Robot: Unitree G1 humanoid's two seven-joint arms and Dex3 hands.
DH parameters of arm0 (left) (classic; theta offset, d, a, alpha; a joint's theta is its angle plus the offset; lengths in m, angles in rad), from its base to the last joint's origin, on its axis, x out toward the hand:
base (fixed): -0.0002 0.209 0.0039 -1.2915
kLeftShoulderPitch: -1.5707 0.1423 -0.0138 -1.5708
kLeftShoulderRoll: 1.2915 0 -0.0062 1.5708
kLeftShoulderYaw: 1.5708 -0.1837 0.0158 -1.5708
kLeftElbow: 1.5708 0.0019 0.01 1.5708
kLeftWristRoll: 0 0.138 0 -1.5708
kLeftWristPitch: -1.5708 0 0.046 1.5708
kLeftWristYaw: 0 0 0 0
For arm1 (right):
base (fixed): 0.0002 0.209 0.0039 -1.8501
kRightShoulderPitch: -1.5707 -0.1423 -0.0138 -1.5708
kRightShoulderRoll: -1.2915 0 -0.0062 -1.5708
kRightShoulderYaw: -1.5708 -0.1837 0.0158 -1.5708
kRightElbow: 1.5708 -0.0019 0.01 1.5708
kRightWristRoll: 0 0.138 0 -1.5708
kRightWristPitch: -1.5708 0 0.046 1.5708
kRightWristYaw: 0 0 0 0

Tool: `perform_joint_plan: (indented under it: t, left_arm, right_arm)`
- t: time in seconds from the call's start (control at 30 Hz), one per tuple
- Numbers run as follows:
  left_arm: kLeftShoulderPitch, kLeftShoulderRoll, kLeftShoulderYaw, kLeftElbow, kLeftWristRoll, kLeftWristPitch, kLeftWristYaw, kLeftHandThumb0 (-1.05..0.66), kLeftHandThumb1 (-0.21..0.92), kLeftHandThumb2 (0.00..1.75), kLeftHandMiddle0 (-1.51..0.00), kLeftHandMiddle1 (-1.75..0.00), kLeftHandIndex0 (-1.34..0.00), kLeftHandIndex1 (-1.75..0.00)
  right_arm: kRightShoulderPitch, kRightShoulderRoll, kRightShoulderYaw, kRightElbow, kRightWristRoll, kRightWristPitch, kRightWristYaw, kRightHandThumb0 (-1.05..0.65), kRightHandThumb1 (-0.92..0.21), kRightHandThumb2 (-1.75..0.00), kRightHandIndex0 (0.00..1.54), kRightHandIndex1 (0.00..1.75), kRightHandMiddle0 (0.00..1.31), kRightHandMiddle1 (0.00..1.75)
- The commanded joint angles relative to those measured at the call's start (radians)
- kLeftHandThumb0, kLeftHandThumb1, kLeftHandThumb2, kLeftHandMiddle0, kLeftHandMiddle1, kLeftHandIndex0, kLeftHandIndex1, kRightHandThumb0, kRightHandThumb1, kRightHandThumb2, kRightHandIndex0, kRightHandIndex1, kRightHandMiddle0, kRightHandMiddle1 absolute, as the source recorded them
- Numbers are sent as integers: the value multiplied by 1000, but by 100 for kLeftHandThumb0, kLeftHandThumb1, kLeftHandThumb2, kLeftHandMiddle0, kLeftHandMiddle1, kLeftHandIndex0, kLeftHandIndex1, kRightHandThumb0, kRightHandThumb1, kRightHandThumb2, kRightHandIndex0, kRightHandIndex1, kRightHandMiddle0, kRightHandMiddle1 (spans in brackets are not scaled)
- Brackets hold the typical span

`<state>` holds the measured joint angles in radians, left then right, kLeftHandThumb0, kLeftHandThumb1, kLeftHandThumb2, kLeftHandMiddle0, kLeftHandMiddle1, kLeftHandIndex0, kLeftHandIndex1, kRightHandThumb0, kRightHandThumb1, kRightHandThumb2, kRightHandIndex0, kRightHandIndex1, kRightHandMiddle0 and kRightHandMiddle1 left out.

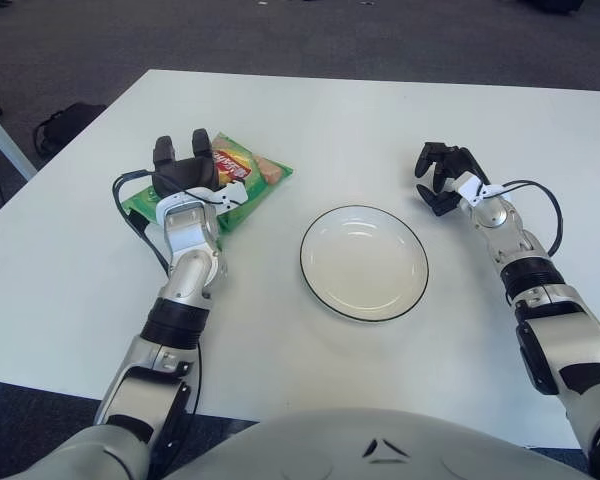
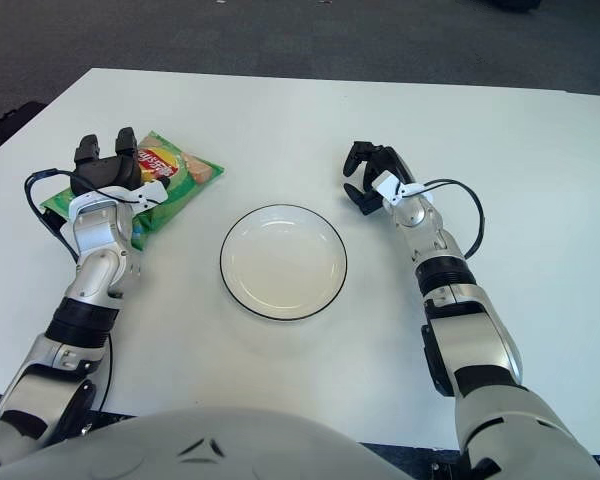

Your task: Put the snack into the plate.

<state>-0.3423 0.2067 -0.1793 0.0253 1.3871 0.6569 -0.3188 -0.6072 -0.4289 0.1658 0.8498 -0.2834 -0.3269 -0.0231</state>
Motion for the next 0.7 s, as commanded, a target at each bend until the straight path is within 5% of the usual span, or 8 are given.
perform_joint_plan:
  t: [0.0,0.33,0.67]
  left_arm:
    - [6,-21,-33,44,-24,23,-1,-105,92,96,0,0,0,0]
    - [-37,-52,-65,158,-112,61,12,-105,92,97,0,0,0,0]
    - [-17,9,-105,237,-208,-20,79,-105,92,89,-6,-4,0,0]
  right_arm:
    - [83,10,40,54,-38,37,36,-1,4,-164,84,175,80,151]
    - [80,-6,66,44,-68,21,35,-1,9,-170,87,175,82,152]
    - [82,-11,70,37,-63,25,52,-1,11,-172,89,175,84,153]
